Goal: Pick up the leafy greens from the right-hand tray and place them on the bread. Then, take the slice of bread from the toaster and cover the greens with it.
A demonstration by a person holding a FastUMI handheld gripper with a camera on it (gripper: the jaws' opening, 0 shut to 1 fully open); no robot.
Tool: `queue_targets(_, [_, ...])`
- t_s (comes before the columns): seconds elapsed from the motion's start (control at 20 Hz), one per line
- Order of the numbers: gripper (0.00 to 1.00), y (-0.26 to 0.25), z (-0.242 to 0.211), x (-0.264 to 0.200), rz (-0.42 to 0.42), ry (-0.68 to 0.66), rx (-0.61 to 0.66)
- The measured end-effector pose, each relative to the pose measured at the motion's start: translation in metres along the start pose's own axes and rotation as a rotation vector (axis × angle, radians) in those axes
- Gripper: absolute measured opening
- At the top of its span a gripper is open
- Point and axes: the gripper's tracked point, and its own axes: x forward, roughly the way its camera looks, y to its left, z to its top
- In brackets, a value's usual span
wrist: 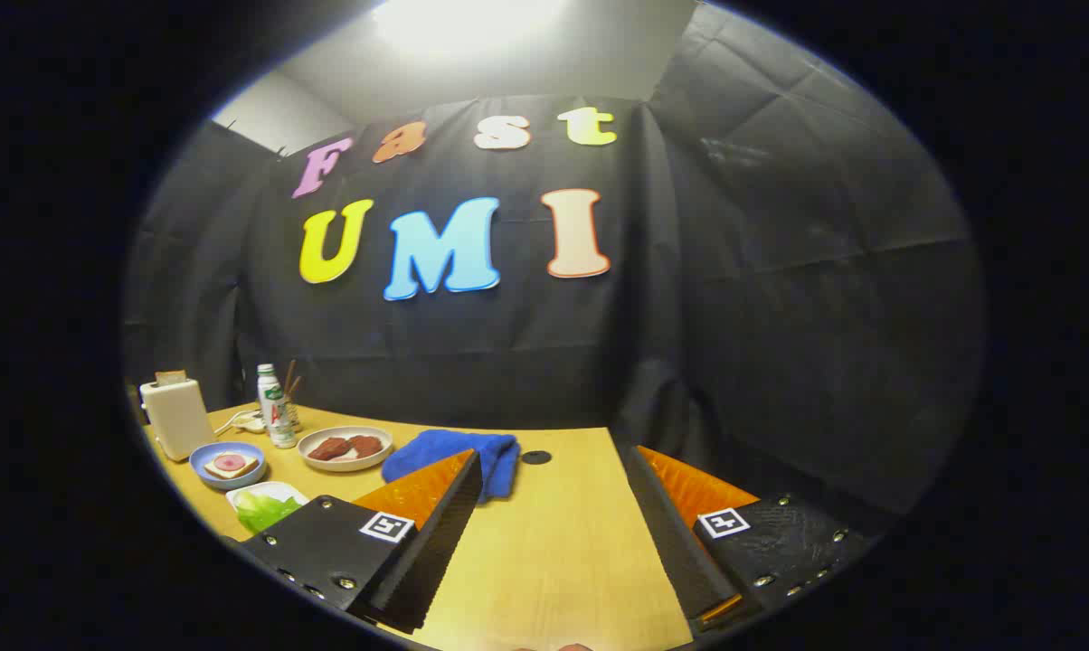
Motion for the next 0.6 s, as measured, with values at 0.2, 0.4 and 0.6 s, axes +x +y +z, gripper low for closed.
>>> queue_targets(0.2, [0.98,0.068,0.014,-0.011,0.077,0.029,-0.041])
queue_targets(0.4, [0.98,0.127,0.015,-0.015,0.179,0.062,-0.062])
queue_targets(0.6, [0.98,0.157,0.016,-0.013,0.244,0.077,-0.031])
